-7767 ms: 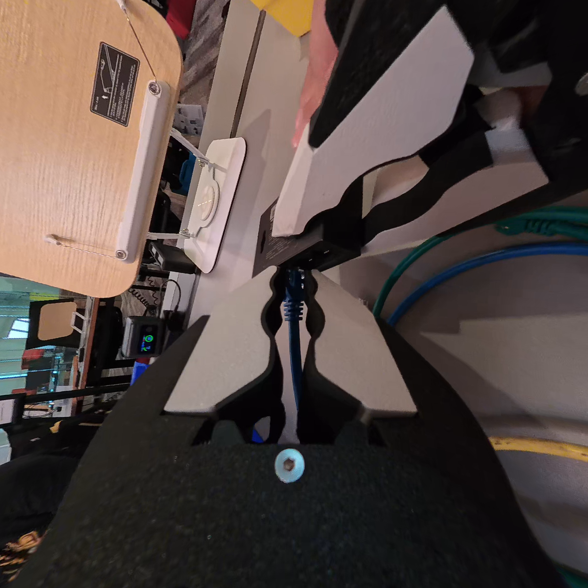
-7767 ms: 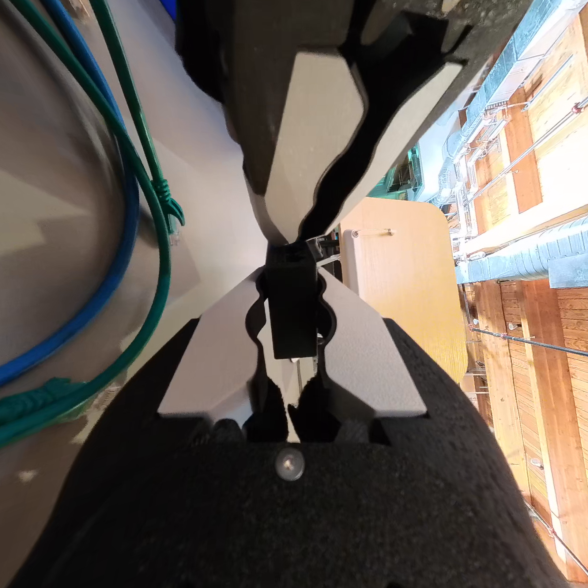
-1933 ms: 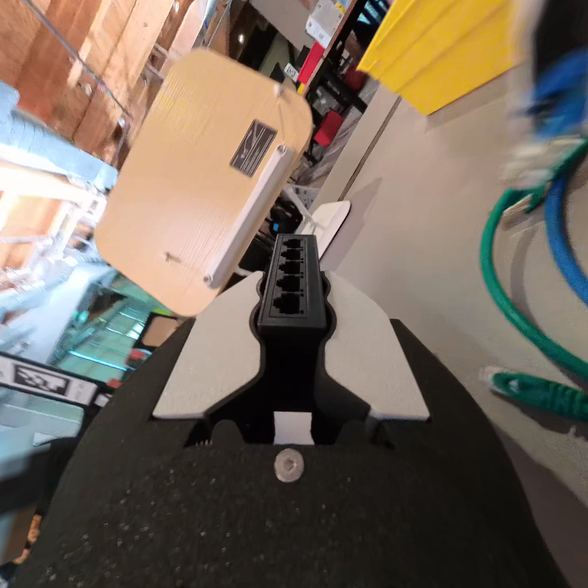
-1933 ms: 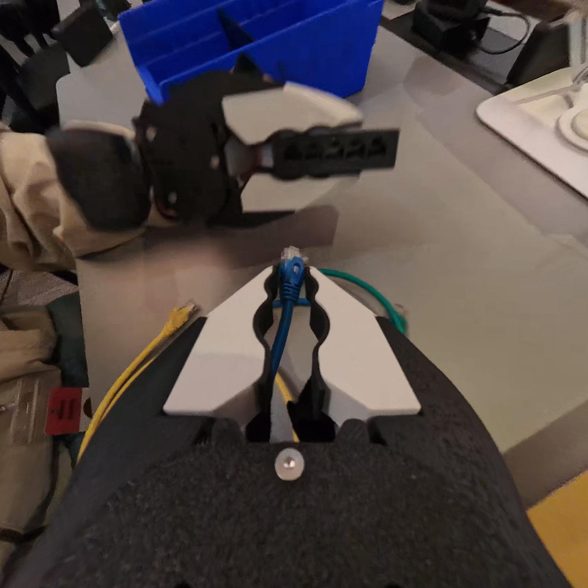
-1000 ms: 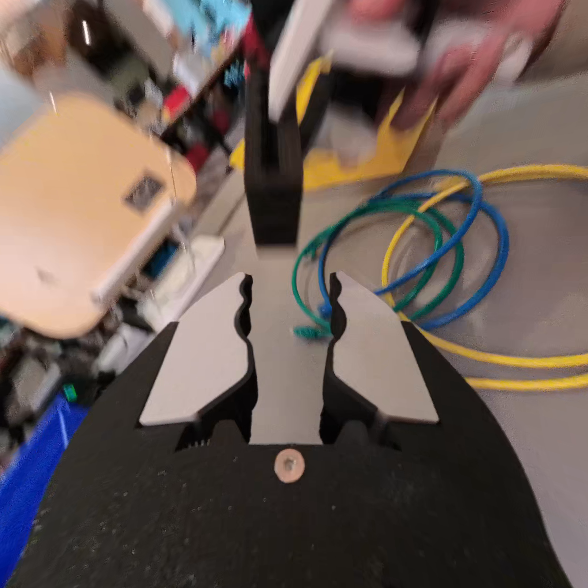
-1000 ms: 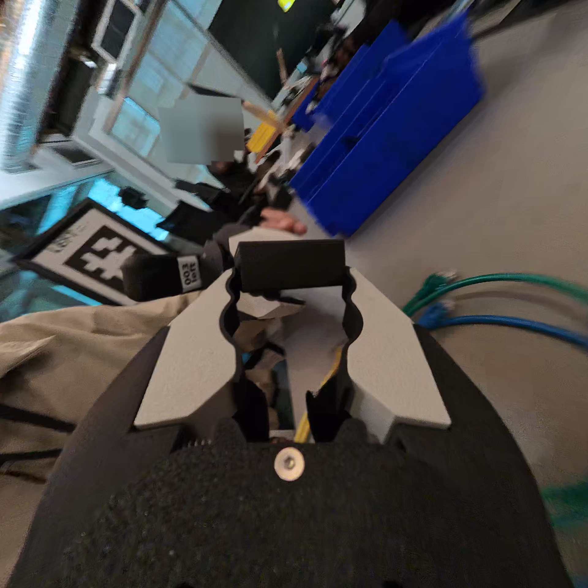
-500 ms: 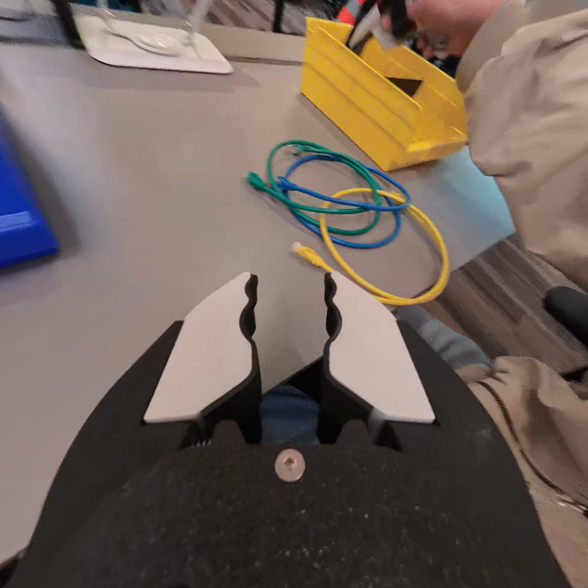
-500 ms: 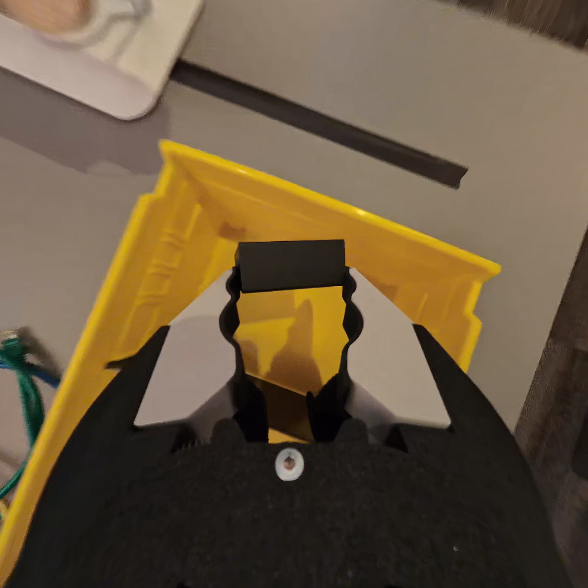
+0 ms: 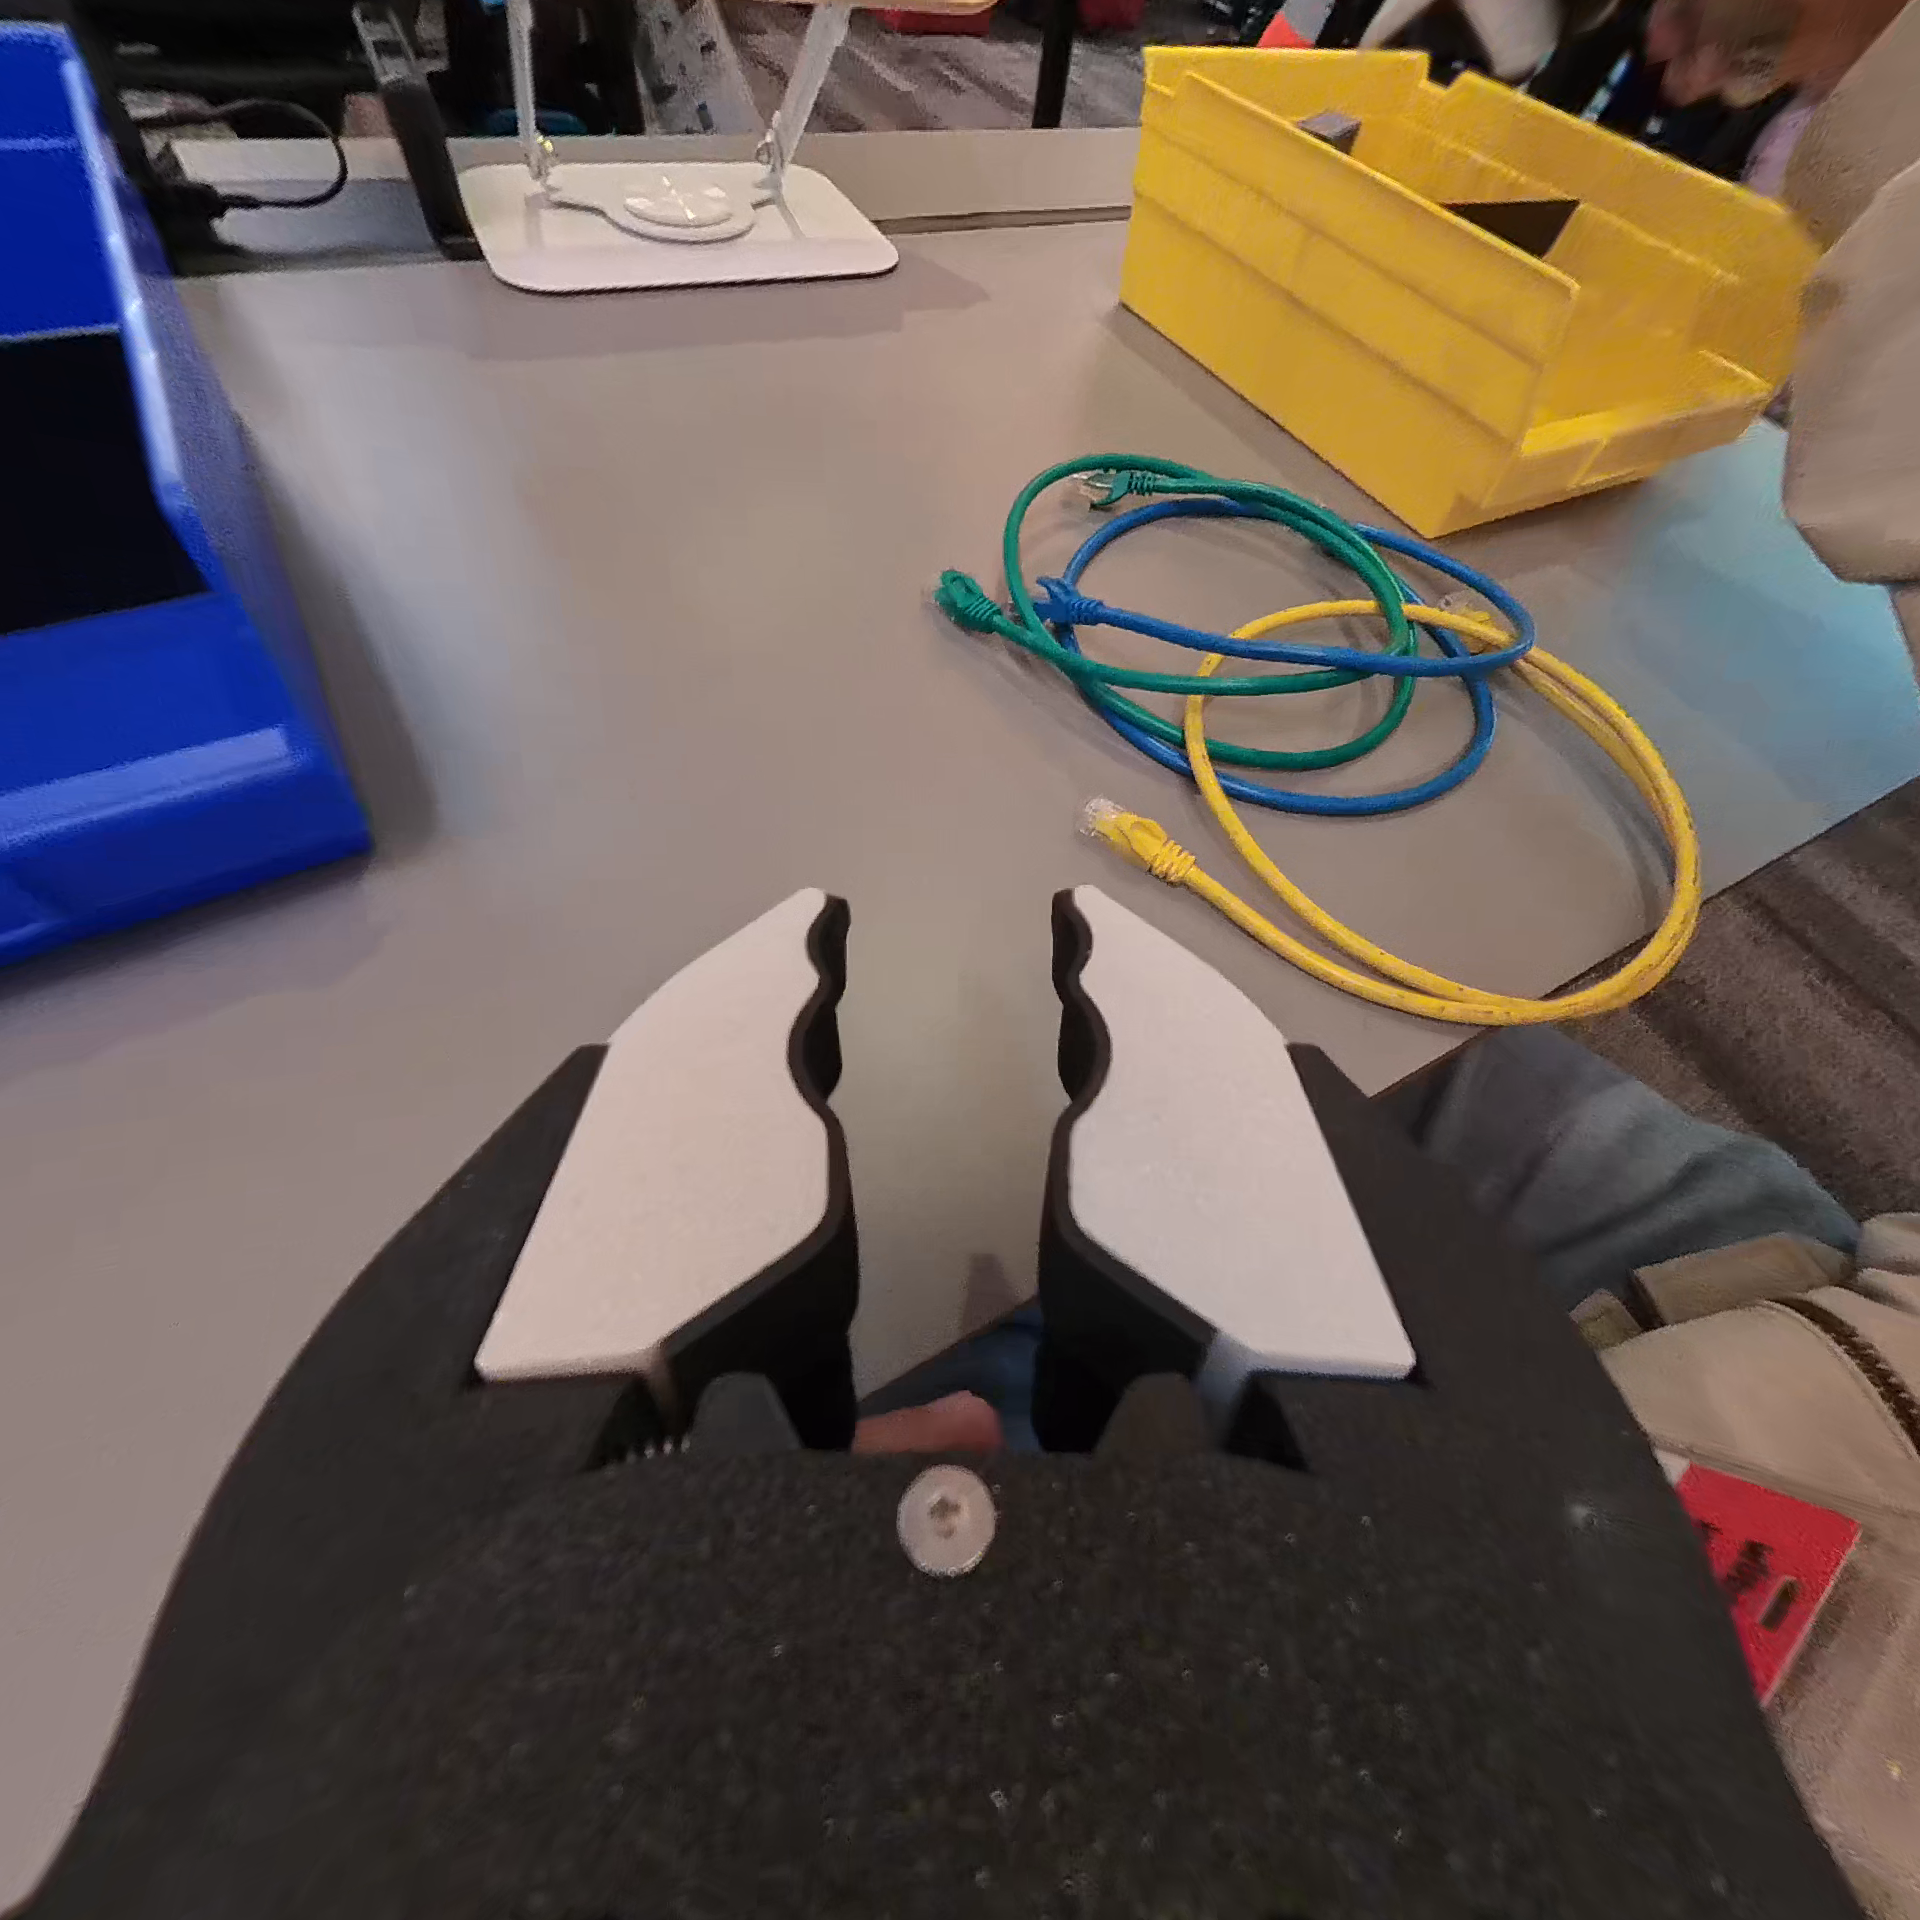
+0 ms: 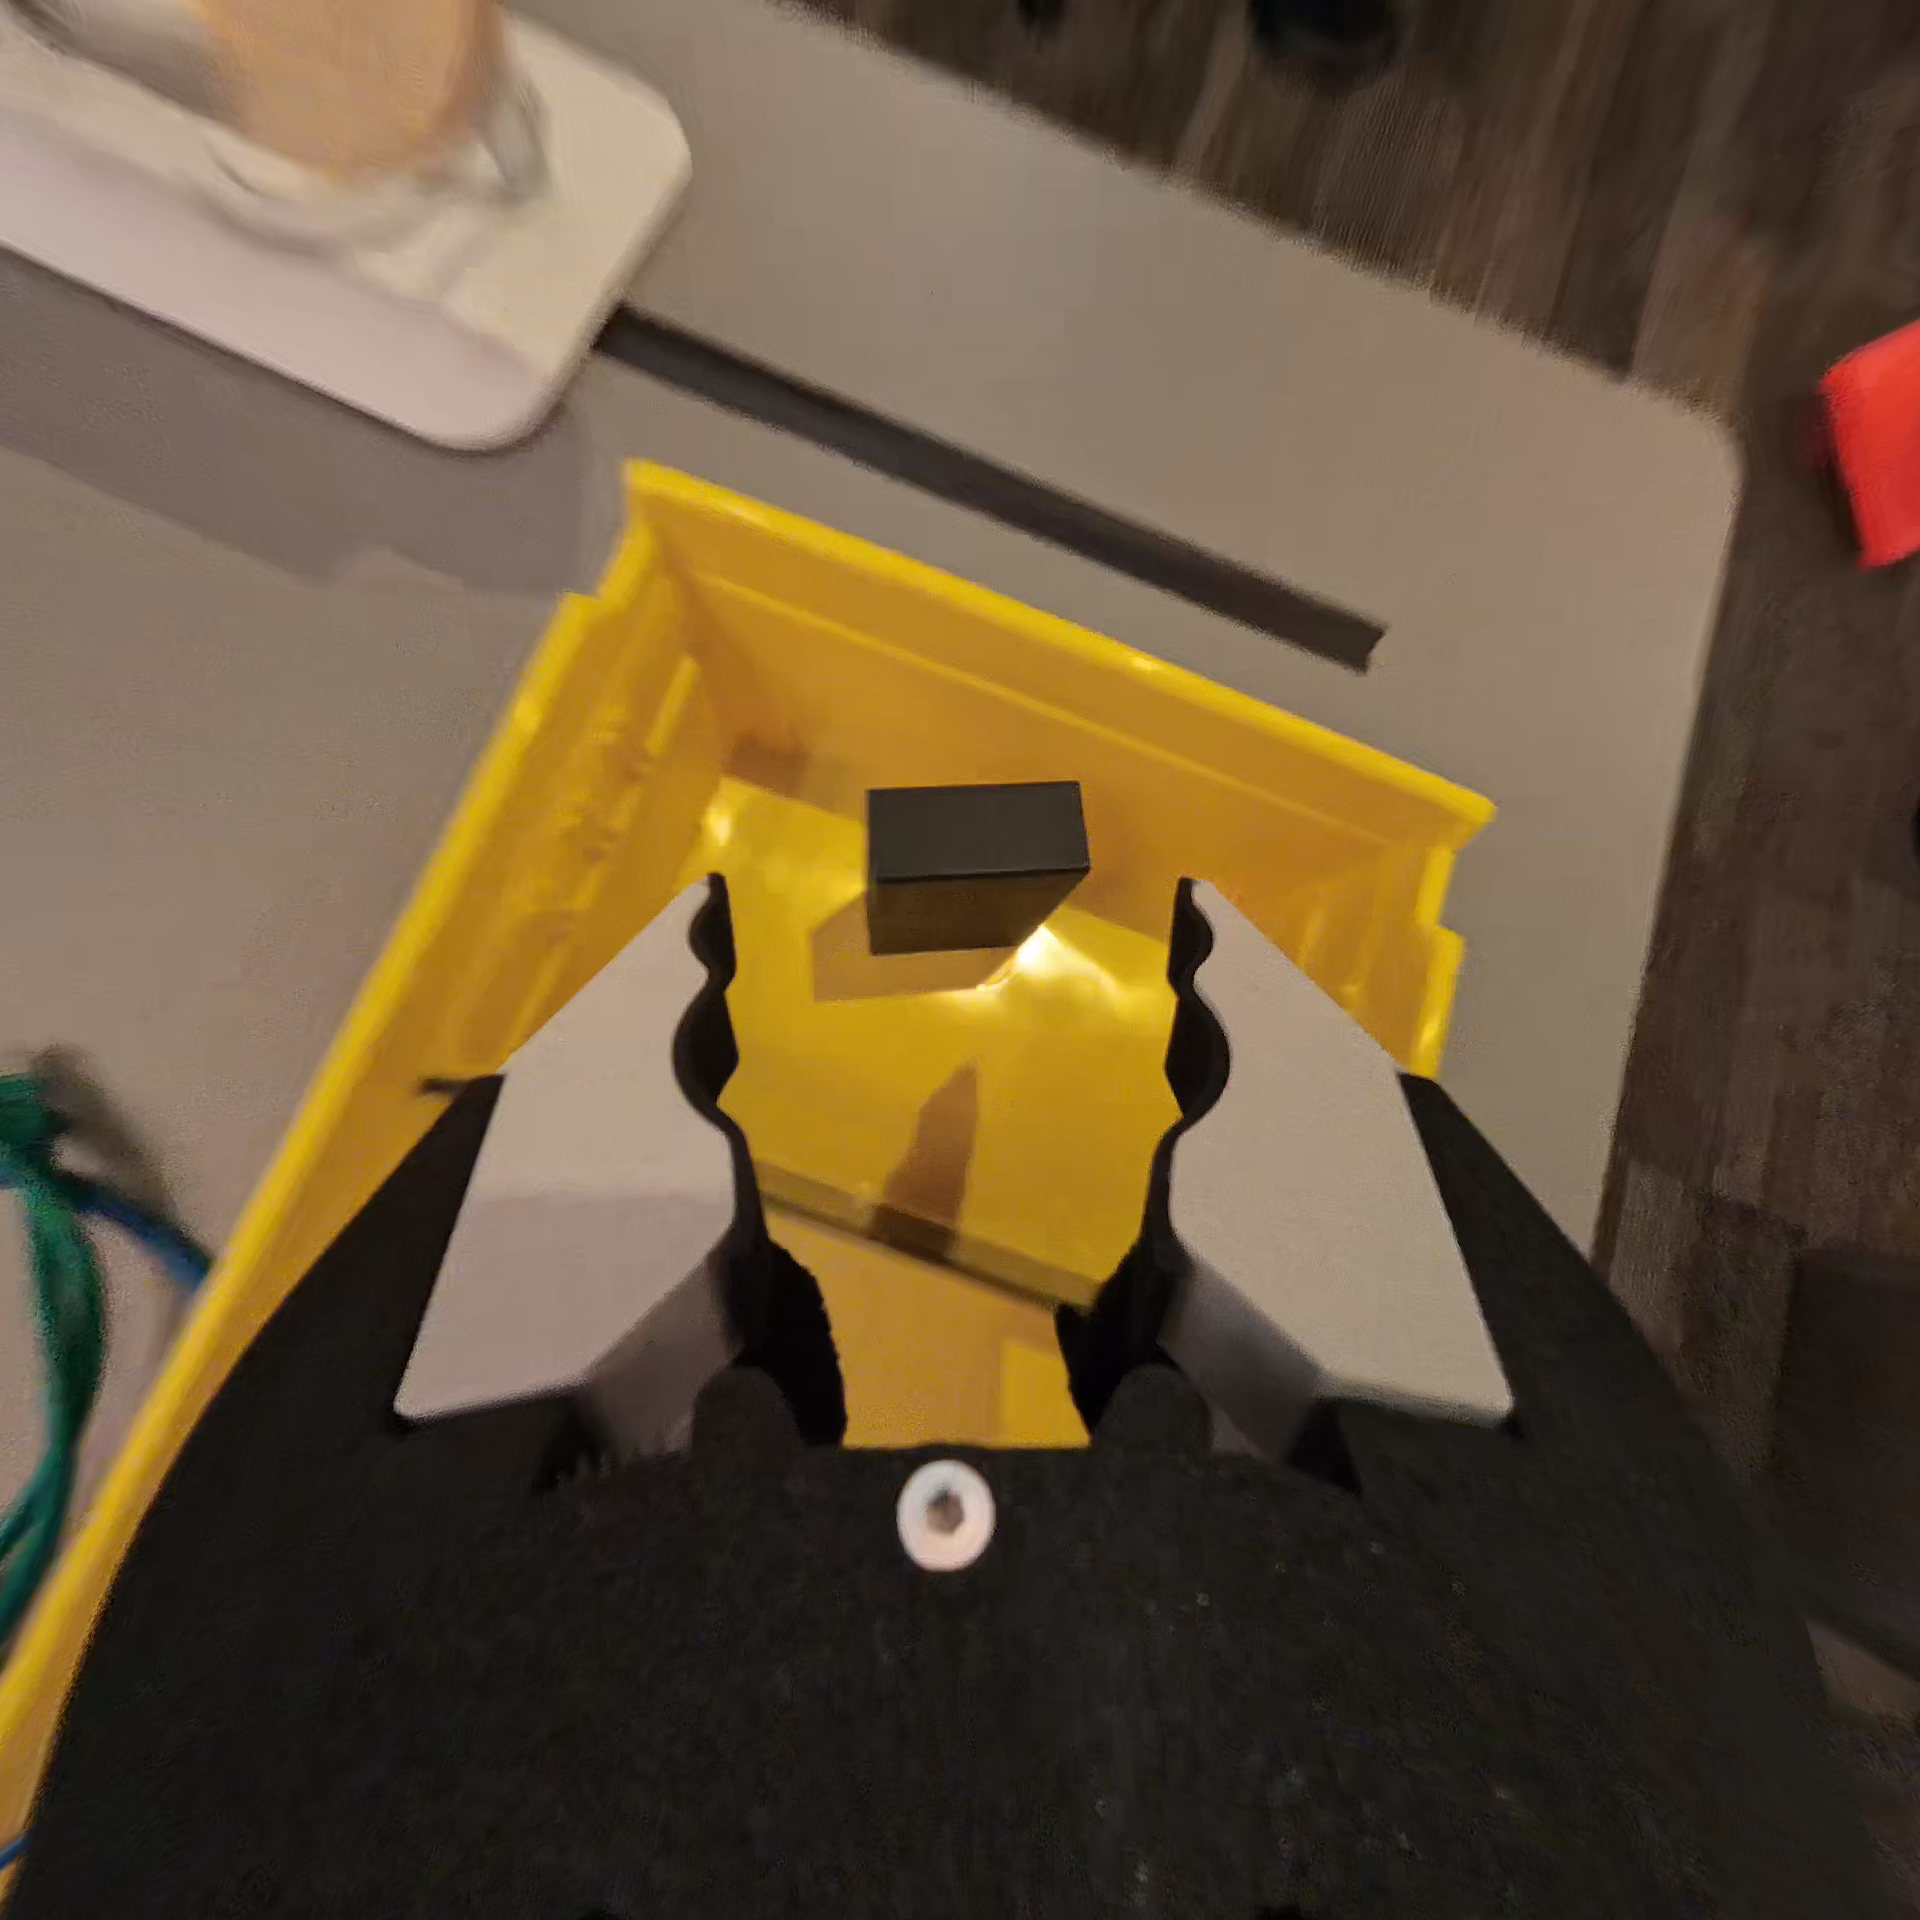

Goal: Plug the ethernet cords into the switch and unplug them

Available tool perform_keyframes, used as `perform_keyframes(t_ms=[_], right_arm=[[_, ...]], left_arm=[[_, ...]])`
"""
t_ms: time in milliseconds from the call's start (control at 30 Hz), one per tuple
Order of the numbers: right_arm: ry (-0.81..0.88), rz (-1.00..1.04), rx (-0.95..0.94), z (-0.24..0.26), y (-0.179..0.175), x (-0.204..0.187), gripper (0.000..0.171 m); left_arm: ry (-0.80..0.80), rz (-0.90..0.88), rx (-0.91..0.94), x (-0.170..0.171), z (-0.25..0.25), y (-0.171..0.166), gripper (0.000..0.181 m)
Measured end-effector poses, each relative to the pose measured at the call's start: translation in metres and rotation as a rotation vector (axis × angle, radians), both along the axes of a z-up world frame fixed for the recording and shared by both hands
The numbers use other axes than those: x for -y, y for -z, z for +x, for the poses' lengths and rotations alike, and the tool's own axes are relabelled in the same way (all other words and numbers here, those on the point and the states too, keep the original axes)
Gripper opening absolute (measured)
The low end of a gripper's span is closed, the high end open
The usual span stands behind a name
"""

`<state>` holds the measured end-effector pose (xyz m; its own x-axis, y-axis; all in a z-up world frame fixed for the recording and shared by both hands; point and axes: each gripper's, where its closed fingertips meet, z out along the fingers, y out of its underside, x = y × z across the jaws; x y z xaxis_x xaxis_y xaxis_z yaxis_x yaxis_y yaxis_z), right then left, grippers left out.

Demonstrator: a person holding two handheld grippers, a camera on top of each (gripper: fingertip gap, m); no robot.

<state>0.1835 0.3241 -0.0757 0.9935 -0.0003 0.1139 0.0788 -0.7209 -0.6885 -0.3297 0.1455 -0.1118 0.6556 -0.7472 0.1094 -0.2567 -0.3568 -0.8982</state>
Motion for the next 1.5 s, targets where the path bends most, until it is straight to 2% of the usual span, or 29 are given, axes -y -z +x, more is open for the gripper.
perform_keyframes(t_ms=[100,200,333,400,467,600,700,833,967,1033,1067,1167,1233,1400,1500], right_arm=[[-0.012,0.206,0.059,-0.031,-0.059,0.05,0.082],[-0.029,0.379,0.027,-0.078,-0.08,0.107,0.07],[-0.024,0.436,-0.13,-0.143,-0.037,0.167,0.065],[-0.066,0.449,-0.234,-0.181,-0.008,0.187,0.062],[-0.077,0.469,-0.227,-0.199,0.018,0.202,0.056],[-0.148,0.466,-0.273,-0.227,0.045,0.213,0.054],[-0.174,0.459,-0.263,-0.227,0.046,0.207,0.054],[-0.113,0.339,-0.345,-0.217,0.072,0.204,0.055],[-0.079,0.306,-0.489,-0.216,0.079,0.207,0.054],[-0.071,0.302,-0.528,-0.215,0.08,0.208,0.054],[-0.07,0.296,-0.534,-0.215,0.081,0.209,0.054],[-0.092,0.292,-0.511,-0.219,0.081,0.206,0.054],[-0.111,0.28,-0.472,-0.222,0.082,0.205,0.054],[-0.146,0.35,-0.4,-0.226,0.068,0.202,0.054],[-0.173,0.417,-0.393,-0.235,0.042,0.196,0.052]], left_arm=[[0.049,0.021,-0.044,-0.001,0.01,0.006,0.038],[0.097,0.018,-0.063,-0.013,0.024,0.01,0.033],[0.261,0.017,-0.055,-0.04,0.067,-0.001,0.03],[0.374,-0.041,-0.136,-0.051,0.093,0.002,0.031],[0.435,-0.146,-0.239,-0.065,0.12,0.009,0.036],[0.561,-0.251,-0.294,-0.09,0.183,0.018,0.036],[0.575,-0.181,-0.43,-0.112,0.213,0.03,0.041],[0.603,-0.182,-0.571,-0.119,0.23,0.049,0.041],[0.596,-0.156,-0.687,-0.125,0.227,0.069,0.029],[0.581,-0.115,-0.743,-0.13,0.224,0.076,0.018],[0.576,-0.082,-0.759,-0.133,0.222,0.076,0.006],[0.578,-0.025,-0.722,-0.135,0.223,0.065,0.005],[0.558,0.009,-0.604,-0.136,0.225,0.044,0.005],[0.384,0.153,-0.286,-0.155,0.204,-0.039,0.005],[0.309,0.196,-0.164,-0.157,0.183,-0.081,0.005]])
